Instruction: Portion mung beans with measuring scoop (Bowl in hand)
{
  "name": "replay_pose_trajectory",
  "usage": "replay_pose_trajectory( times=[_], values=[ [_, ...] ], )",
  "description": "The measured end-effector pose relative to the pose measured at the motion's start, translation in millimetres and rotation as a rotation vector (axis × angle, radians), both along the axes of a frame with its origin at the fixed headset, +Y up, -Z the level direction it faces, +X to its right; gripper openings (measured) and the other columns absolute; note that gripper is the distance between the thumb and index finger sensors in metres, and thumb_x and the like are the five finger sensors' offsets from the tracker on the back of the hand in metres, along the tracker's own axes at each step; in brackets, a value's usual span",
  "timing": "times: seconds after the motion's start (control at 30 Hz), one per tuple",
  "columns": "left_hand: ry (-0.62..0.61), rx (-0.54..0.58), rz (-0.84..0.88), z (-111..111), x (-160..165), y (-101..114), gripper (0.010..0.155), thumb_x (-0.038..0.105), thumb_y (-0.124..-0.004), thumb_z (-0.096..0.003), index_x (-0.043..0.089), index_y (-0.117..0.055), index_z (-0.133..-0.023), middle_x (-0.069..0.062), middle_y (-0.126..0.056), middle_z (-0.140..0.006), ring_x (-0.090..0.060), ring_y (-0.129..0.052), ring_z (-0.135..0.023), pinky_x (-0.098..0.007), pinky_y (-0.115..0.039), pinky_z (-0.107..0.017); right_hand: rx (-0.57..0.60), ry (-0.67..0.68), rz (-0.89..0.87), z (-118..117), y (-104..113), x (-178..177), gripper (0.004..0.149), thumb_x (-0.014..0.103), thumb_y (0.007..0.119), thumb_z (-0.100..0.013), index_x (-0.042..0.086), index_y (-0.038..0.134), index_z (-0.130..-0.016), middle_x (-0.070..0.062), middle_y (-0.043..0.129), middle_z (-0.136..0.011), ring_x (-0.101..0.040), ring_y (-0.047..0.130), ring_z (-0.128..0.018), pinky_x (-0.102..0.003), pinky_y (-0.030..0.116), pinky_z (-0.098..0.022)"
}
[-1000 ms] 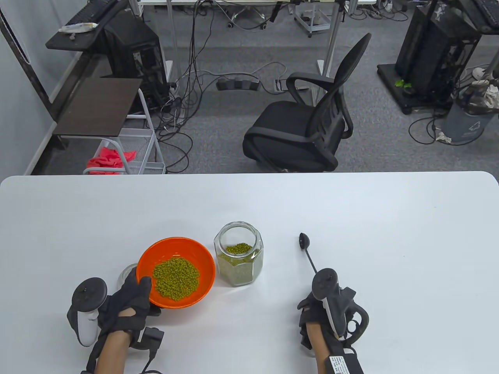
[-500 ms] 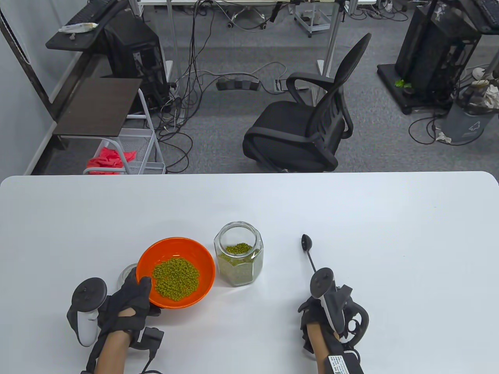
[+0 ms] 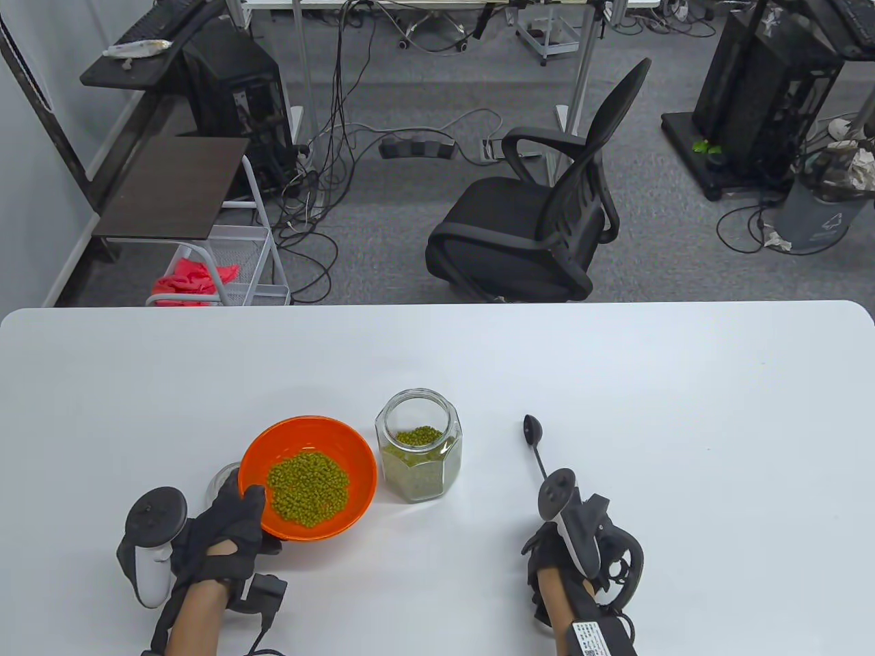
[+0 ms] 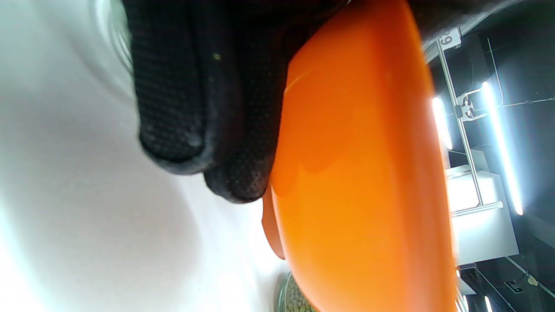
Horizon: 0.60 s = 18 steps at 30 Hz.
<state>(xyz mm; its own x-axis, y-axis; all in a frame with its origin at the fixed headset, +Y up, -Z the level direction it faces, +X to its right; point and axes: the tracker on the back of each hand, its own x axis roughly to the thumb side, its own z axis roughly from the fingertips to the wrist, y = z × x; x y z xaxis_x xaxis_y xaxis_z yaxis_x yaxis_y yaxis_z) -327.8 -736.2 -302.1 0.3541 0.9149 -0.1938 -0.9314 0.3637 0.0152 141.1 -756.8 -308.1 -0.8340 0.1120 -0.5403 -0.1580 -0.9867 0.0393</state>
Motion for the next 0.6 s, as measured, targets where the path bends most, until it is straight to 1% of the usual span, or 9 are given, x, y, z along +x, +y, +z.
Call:
replay_pose_trajectory(
  times=[0.6],
  values=[
    [-0.001, 0.0, -0.001, 0.0, 0.3, 0.0, 0.068, 0.042, -0.06, -0.0565, 0.003, -0.04, -0.108, -0.019, -0.068, -0.097, -0.028, -0.116, -0.049, -0.029, -0.101, -0.032, -0.017, 0.001, 0.026, 0.6, 1.7, -0.3, 0.037, 0.034, 0.09, -0.043, 0.016, 0.093, -0.076, -0.02, 0.091, -0.07, -0.032, 0.095, -0.043, -0.063, 0.069, -0.05]
  ],
)
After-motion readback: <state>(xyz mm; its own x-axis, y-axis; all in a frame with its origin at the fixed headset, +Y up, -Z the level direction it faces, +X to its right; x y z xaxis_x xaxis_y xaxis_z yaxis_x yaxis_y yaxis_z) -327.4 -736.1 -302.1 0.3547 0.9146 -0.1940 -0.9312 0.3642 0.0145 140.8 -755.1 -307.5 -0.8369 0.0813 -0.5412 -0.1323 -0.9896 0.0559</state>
